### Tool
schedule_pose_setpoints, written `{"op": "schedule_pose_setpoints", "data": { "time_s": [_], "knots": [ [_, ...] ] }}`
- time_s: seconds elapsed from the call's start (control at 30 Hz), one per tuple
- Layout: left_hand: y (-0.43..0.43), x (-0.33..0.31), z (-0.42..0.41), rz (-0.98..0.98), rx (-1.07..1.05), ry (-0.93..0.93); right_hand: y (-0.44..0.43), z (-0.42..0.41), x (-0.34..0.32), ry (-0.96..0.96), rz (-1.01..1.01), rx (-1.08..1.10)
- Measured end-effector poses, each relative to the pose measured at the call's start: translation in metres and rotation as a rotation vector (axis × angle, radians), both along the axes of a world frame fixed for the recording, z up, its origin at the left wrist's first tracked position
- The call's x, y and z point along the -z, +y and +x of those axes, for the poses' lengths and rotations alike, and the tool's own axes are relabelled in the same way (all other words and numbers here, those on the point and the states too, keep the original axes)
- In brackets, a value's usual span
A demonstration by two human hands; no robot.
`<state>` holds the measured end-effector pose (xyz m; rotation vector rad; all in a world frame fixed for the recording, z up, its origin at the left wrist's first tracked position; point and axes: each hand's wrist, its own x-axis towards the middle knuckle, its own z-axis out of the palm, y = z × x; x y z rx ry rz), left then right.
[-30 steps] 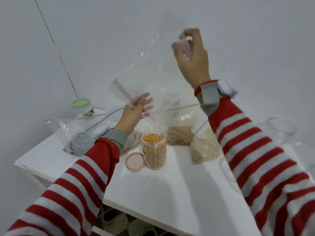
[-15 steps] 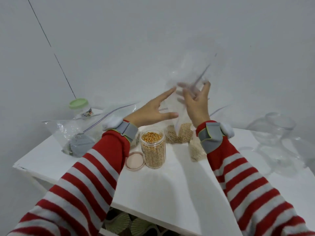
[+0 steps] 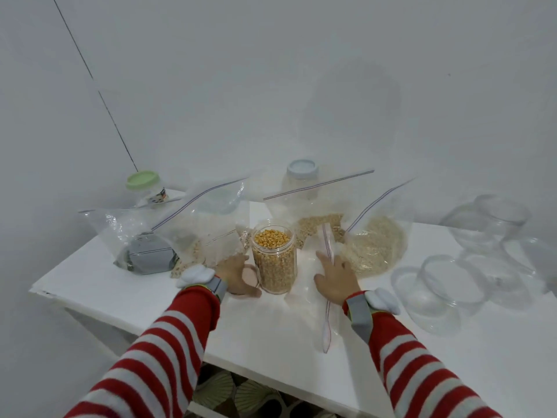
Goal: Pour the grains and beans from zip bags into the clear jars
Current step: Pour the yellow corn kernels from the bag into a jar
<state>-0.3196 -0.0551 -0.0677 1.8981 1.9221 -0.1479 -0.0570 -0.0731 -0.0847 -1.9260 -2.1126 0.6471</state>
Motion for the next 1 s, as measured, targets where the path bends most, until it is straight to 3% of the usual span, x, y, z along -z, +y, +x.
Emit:
{"op": "schedule_pose_setpoints", "data": {
  "time_s": [0.07,0.17,0.27,0.37,0.43,0.57,0.63,0.67,0.77,0.87,1.0],
  "knots": [
    [0.000,0.009,-0.002,0.045,-0.016,-0.040,-0.006,-0.004,0.006,-0.013,0.036,0.116],
    [-0.001,0.019,-0.009,0.029,-0.001,-0.018,-0.012,-0.006,0.005,0.217,0.415,0.296],
    [-0.007,0.019,-0.012,0.080,-0.009,-0.003,-0.012,-0.011,0.000,0.299,0.702,0.134],
    [-0.011,-0.008,-0.011,0.189,-0.093,-0.061,-0.017,-0.022,-0.007,0.450,0.578,-0.152],
    [-0.010,-0.037,-0.012,0.343,-0.173,-0.187,-0.018,-0.029,-0.010,0.509,0.411,-0.200],
    [-0.014,-0.089,-0.005,0.729,-0.301,-0.745,-0.013,-0.047,-0.021,0.495,0.284,-0.151],
    [-0.021,-0.107,0.010,0.726,-0.315,-1.016,-0.010,-0.055,-0.028,0.499,0.279,-0.133],
    [-0.025,-0.109,0.019,0.675,-0.288,-1.054,-0.009,-0.058,-0.030,0.520,0.268,-0.122],
    [-0.031,-0.091,0.034,0.530,-0.146,-0.888,-0.008,-0.061,-0.036,0.613,0.212,-0.055],
    [-0.031,-0.081,0.043,0.537,-0.025,-0.585,-0.005,-0.060,-0.036,0.583,0.194,-0.052],
    [-0.020,-0.088,0.061,0.517,-0.003,-0.359,0.000,-0.060,-0.036,0.546,0.171,-0.047]
  ]
}}
